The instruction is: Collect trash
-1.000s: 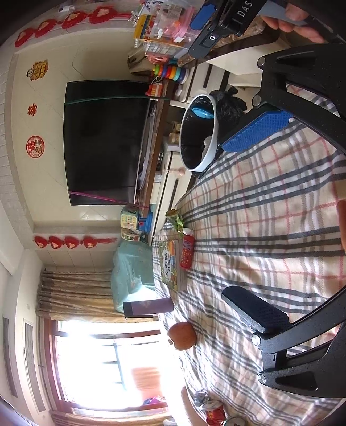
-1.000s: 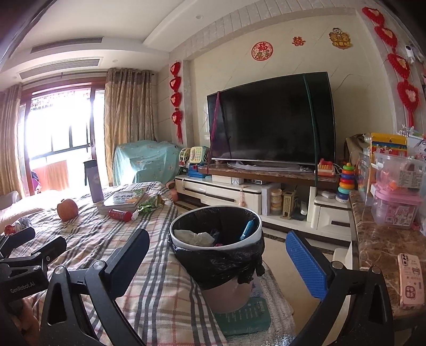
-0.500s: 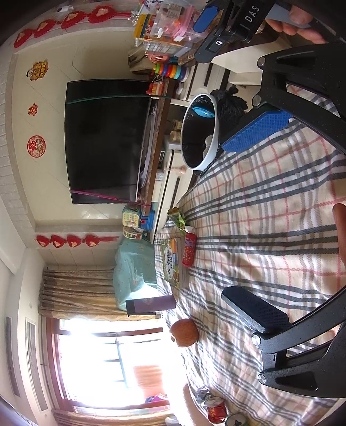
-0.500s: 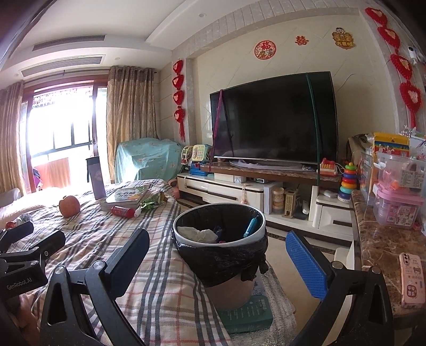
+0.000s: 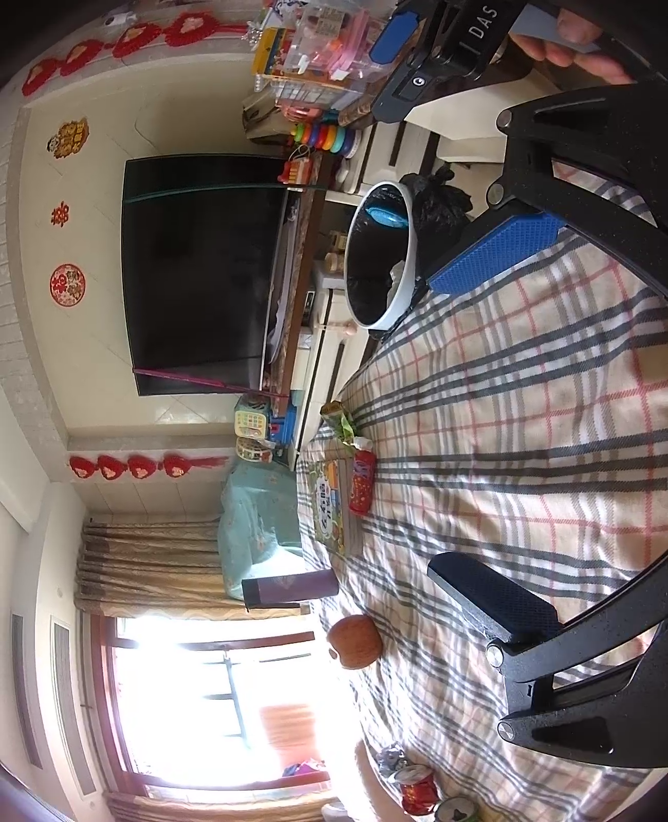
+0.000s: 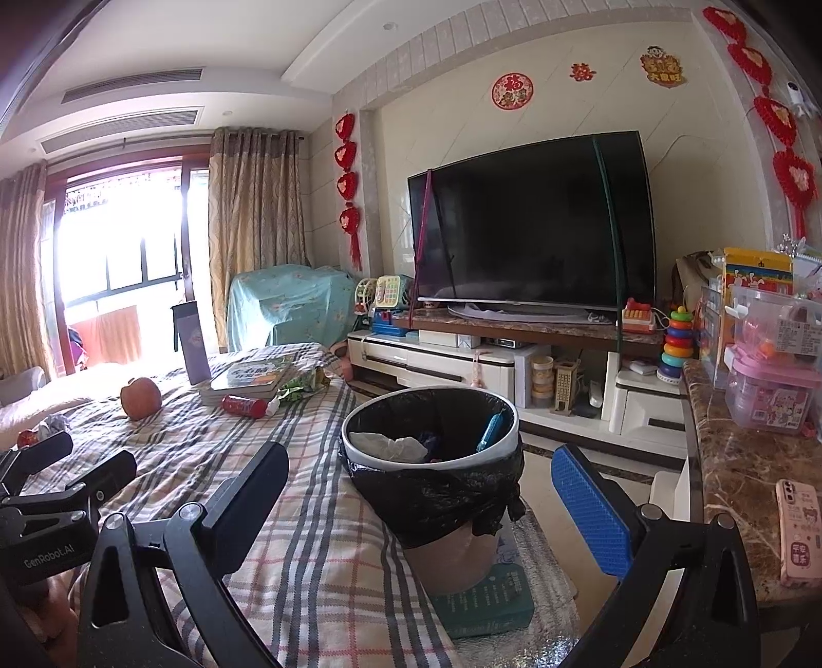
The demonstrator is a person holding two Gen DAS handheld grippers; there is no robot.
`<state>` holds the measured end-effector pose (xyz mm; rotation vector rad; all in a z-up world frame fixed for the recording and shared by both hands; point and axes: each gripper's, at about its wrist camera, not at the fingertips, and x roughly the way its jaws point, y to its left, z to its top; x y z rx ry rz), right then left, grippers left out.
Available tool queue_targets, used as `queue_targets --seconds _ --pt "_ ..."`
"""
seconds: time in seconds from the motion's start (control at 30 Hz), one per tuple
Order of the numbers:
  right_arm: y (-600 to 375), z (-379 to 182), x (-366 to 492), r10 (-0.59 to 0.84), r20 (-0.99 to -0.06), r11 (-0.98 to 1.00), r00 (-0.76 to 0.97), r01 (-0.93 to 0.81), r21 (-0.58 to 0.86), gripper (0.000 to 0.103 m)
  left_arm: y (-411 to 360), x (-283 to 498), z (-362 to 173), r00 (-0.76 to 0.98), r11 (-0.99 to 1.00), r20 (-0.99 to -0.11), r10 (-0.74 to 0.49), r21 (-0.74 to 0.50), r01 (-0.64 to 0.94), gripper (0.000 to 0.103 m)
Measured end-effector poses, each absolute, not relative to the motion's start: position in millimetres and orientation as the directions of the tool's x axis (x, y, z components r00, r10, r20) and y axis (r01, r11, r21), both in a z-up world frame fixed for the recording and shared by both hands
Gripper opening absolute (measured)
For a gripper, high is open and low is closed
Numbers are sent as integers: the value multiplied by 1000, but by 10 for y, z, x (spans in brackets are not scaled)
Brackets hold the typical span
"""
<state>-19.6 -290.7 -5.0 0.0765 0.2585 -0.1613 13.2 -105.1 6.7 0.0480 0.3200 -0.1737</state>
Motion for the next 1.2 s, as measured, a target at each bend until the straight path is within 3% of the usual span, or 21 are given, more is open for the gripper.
queue_targets --seconds 1.2 --pt "-2878 -27 -224 -136 -255 984 957 159 74 103 -1080 131 34 928 981 -331 -172 26 191 103"
